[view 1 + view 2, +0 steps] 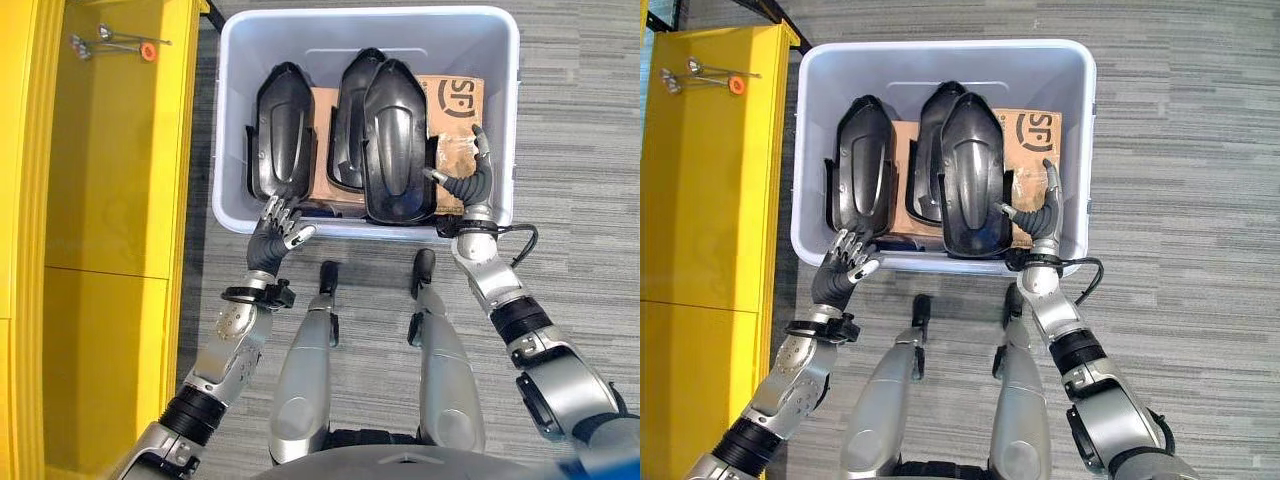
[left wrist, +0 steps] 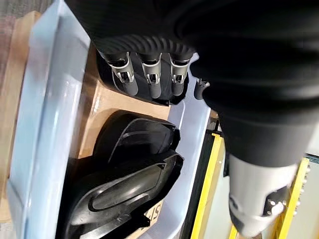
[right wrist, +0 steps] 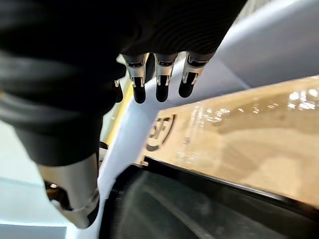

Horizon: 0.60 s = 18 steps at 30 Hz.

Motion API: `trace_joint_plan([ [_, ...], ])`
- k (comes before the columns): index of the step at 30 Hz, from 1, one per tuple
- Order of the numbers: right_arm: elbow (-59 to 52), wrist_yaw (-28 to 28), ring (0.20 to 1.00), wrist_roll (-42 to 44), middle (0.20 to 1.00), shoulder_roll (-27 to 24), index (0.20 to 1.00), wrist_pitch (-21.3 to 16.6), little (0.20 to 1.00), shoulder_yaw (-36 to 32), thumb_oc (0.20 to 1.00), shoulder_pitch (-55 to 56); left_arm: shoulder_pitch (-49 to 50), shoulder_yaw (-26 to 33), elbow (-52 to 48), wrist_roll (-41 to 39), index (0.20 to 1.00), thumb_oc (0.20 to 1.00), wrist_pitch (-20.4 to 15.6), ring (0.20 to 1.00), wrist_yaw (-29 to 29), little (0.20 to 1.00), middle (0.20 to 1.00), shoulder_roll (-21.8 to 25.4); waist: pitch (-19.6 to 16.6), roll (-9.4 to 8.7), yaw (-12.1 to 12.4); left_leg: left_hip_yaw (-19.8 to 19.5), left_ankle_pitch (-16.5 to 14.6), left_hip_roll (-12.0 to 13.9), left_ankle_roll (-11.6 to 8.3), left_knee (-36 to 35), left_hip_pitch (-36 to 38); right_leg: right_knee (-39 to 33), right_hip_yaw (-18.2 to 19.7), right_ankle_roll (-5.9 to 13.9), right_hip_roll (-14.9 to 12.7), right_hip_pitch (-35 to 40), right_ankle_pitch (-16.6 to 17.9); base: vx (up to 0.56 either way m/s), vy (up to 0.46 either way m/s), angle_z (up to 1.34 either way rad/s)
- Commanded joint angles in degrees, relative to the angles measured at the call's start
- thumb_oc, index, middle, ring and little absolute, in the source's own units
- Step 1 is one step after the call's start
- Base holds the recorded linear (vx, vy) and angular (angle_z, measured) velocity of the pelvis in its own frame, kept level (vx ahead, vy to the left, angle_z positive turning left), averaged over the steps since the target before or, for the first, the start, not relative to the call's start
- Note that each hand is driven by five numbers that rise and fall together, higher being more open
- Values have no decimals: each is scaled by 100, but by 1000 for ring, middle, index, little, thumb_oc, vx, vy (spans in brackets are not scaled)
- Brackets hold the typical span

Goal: Move parts from the plastic box to the shelf.

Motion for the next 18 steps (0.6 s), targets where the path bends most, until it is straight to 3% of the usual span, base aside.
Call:
trace_joint_plan([
  [1,-74,-141,1000,120,1000,83,1000,-144,1000,-77,1000,-214,167,-188,-706,91,1000,1000,-395,1000,1,1000,1000,266,-190,133,84,372,-236,88,79,46,50,932,188,563,-576,-178,-649,0,0,0],
  [13,885,67,1000,367,1000,238,1000,-73,1000,245,1000,-507,98,-262,-694,101,1000,1000,-428,1000,45,1000,1000,317,-122,183,182,338,-263,22,104,208,-113,988,163,571,-620,-225,-648,0,0,0],
  [18,2389,351,1000,1369,1000,394,1000,-102,1000,11,1000,-994,72,-370,-692,17,1000,1000,-388,1000,1,1000,1000,377,-101,253,297,301,-286,-29,111,289,-202,1011,147,565,-646,-232,-665,2,-1,1],
])
